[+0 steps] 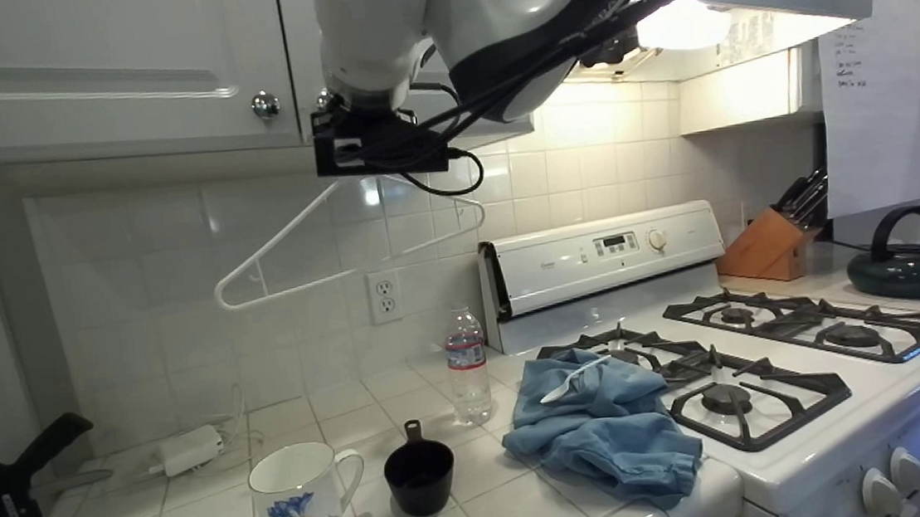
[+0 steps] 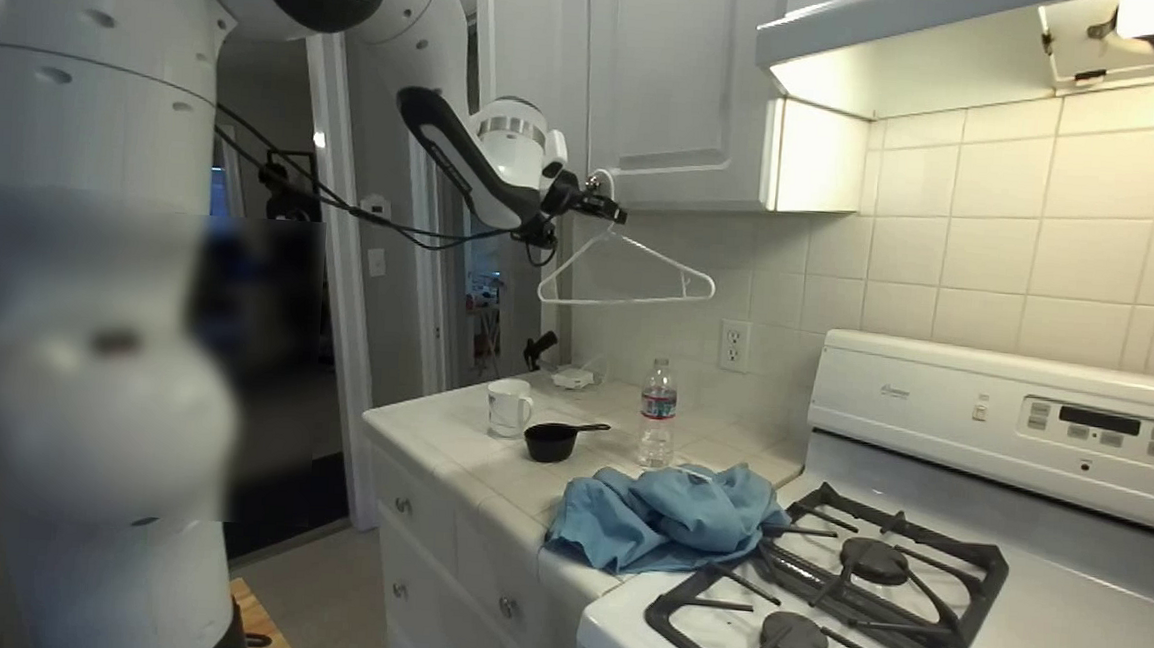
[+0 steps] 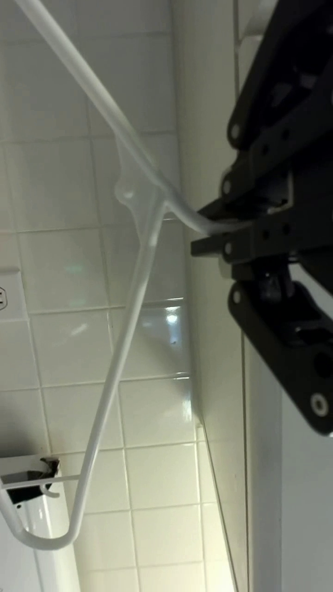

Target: Put the white hanger on the stovetop.

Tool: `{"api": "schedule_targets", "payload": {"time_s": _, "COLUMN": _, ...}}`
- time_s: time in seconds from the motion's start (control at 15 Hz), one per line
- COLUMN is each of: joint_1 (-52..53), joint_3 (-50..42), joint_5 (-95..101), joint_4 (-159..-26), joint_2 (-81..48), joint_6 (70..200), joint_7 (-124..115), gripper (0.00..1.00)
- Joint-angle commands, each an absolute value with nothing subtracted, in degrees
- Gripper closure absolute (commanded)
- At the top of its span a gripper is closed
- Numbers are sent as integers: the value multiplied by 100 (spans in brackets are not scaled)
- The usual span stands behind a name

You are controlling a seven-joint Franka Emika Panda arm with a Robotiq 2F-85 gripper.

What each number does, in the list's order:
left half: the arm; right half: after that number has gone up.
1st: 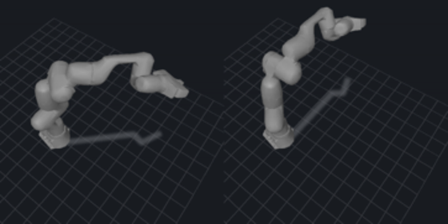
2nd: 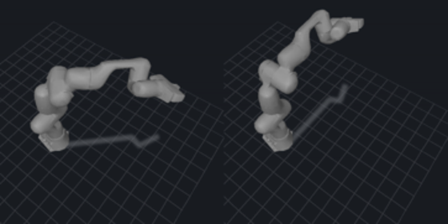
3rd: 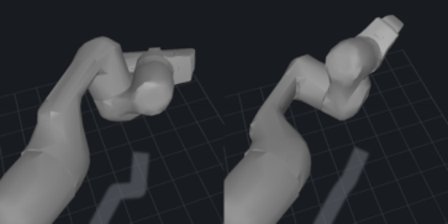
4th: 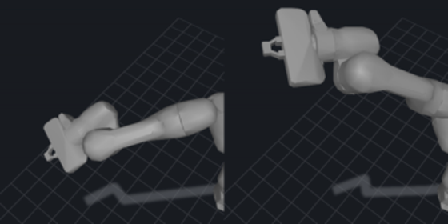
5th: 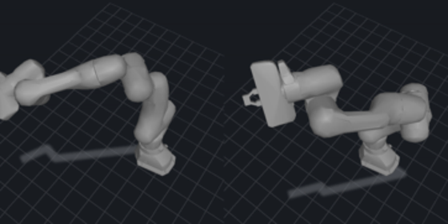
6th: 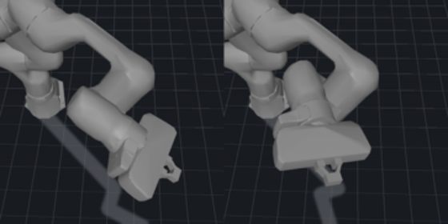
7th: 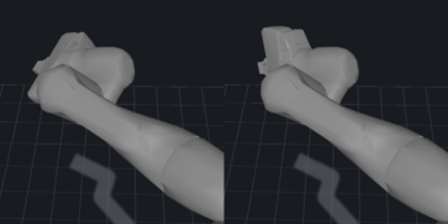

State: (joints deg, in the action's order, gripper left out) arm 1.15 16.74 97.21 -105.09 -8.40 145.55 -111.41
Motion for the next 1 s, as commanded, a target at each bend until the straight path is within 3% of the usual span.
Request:
{"api": "schedule_targets", "payload": {"time_s": 0.0, "joint_1": 40, "joint_3": 1524, "joint_5": 9126, "joint_4": -10886, "joint_2": -295, "joint_6": 14523, "joint_7": -11203, "gripper": 97}}
{"api": "schedule_targets", "payload": {"time_s": 0.67, "joint_1": -70, "joint_3": 567, "joint_5": 7838, "joint_4": -11846, "joint_2": 669, "joint_6": 15510, "joint_7": -9755, "gripper": 97}}
{"api": "schedule_targets", "payload": {"time_s": 0.93, "joint_1": -176, "joint_3": 59, "joint_5": 6717, "joint_4": -12463, "joint_2": 878, "joint_6": 17187, "joint_7": -8250, "gripper": 97}}
